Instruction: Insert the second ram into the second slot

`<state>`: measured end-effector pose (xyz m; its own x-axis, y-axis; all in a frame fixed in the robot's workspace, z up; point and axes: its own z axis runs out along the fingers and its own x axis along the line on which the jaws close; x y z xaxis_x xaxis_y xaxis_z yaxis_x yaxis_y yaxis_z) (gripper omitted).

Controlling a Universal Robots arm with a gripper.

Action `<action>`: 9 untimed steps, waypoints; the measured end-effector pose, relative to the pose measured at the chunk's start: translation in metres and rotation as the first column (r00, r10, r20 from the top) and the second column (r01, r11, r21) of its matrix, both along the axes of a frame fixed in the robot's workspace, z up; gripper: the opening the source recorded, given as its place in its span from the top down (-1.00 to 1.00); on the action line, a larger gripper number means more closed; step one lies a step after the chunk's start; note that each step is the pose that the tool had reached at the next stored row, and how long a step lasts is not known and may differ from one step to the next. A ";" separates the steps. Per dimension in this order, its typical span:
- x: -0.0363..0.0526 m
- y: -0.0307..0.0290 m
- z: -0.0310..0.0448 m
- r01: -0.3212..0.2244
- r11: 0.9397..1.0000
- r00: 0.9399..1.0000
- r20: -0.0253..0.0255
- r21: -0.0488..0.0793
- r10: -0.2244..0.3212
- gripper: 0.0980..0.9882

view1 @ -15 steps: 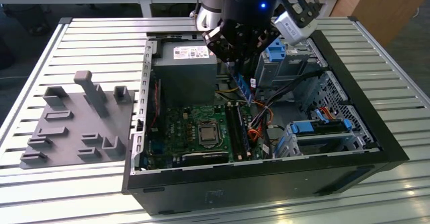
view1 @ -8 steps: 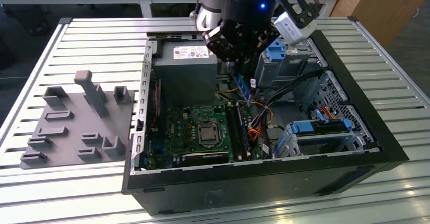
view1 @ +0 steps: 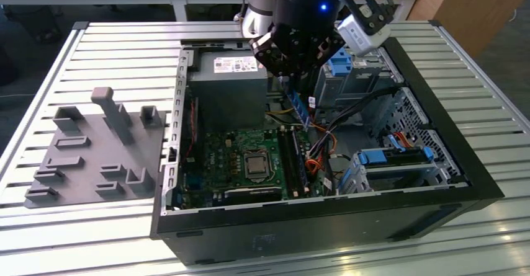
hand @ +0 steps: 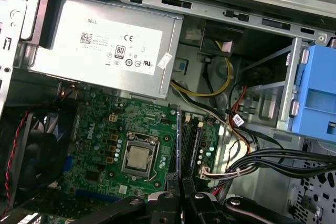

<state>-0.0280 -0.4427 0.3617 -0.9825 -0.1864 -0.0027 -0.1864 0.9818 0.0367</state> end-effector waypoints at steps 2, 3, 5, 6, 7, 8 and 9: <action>0.0000 0.0000 -0.0001 0.002 1.000 1.000 0.000 0.000 -0.002 0.91; 0.0000 0.0000 -0.0001 0.003 1.000 1.000 0.000 0.000 -0.003 0.91; 0.0000 0.0000 -0.0002 0.006 1.000 1.000 0.000 0.000 -0.006 0.91; 0.0000 0.0000 -0.0002 0.007 1.000 1.000 0.000 0.000 -0.007 0.91; 0.0000 0.0000 -0.0002 0.008 1.000 1.000 0.000 0.000 -0.008 0.91; 0.0000 0.0000 -0.0003 0.009 1.000 1.000 0.000 0.000 -0.009 0.91; 0.0000 0.0000 -0.0003 0.010 1.000 1.000 0.000 0.000 -0.010 0.91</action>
